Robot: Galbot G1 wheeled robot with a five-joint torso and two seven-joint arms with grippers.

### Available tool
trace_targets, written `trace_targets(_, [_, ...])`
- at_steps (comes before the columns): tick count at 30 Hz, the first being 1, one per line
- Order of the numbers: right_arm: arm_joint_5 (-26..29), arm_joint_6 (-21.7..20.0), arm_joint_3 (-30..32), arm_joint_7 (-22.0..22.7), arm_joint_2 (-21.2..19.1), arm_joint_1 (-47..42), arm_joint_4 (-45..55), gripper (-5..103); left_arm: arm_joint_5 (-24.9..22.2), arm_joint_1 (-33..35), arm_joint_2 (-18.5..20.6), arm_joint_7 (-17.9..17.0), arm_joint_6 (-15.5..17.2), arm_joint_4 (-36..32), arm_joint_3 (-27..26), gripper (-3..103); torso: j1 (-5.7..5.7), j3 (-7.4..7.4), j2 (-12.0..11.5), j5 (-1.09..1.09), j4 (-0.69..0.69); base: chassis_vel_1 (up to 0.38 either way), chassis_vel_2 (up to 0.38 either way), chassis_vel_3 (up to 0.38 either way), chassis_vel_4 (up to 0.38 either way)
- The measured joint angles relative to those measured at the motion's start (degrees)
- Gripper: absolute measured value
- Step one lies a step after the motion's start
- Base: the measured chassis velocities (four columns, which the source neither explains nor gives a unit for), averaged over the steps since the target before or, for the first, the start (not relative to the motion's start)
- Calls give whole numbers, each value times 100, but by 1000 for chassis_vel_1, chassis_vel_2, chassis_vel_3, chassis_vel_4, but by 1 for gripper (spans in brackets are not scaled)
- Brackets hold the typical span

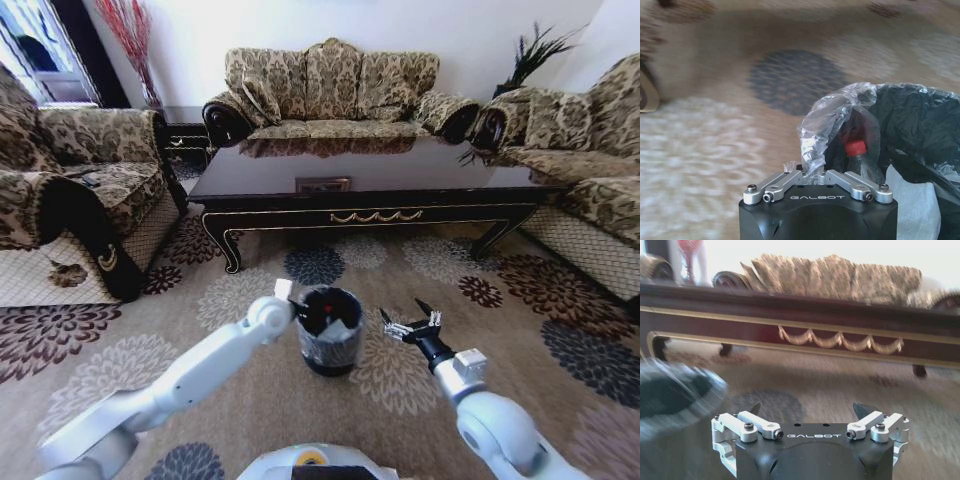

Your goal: Move to the front of the table and pick up the trash from the floor, then place it into the trash bin.

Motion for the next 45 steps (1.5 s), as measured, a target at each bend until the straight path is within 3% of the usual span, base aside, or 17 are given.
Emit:
trace_targets(7, [-150, 261, -596, -120, 305, 657, -1484, 100, -27, 373, 745, 250, -19, -86, -949, 3, 0, 0, 0, 2, 2, 0, 0, 0, 0])
trace_targets(14, [-302, 432, -1263, -249, 651, 1191, -2557, 100, -85, 758, 960, 333, -44, -200, -1432, 3, 0, 0, 0, 0, -1, 0, 0, 0, 0])
trace_targets(17, [-348, 466, -1377, -273, 745, 1262, -2736, 100, -87, 808, 982, 333, -60, -227, -1463, 3, 0, 0, 0, 1, -1, 0, 0, 0, 0])
trace_targets(18, [-431, 511, -1628, -346, 975, 1393, -3115, 100, -93, 911, 1024, 336, -81, -288, -1518, 3, 0, 0, 0, 1, -1, 0, 0, 0, 0])
trace_targets(24, [-728, 760, -1958, -564, 1426, 1642, -3808, 100, -92, 1022, 1047, 335, -86, -350, -1580, 3, 0, 0, 0, 2, -1, 0, 0, 0, 0])
trace_targets(33, [-781, 891, -2057, -537, 1610, 2130, -4373, 103, -113, 1021, 1020, 337, -86, -352, -1562, 3, 0, 0, 0, 2, 1, 0, 0, 0, 0])
trace_targets(36, [-730, 906, -2058, -523, 1587, 2258, -4541, 99, -113, 998, 1004, 345, -87, -332, -1541, 3, 0, 0, 0, 3, 0, 0, 0, 0, 0])
trace_targets(39, [-716, 1002, -2060, -547, 1563, 2435, -4838, 86, -115, 975, 964, 350, -86, -310, -1525, 3, 0, 0, 0, 2, -1, 0, 0, 0, 0])
trace_targets(45, [-761, 1074, -2114, -592, 1592, 2561, -5125, 79, -152, 933, 953, 350, -87, -280, -1515, 3, 0, 0, 0, 3, 0, 0, 0, 0, 0])
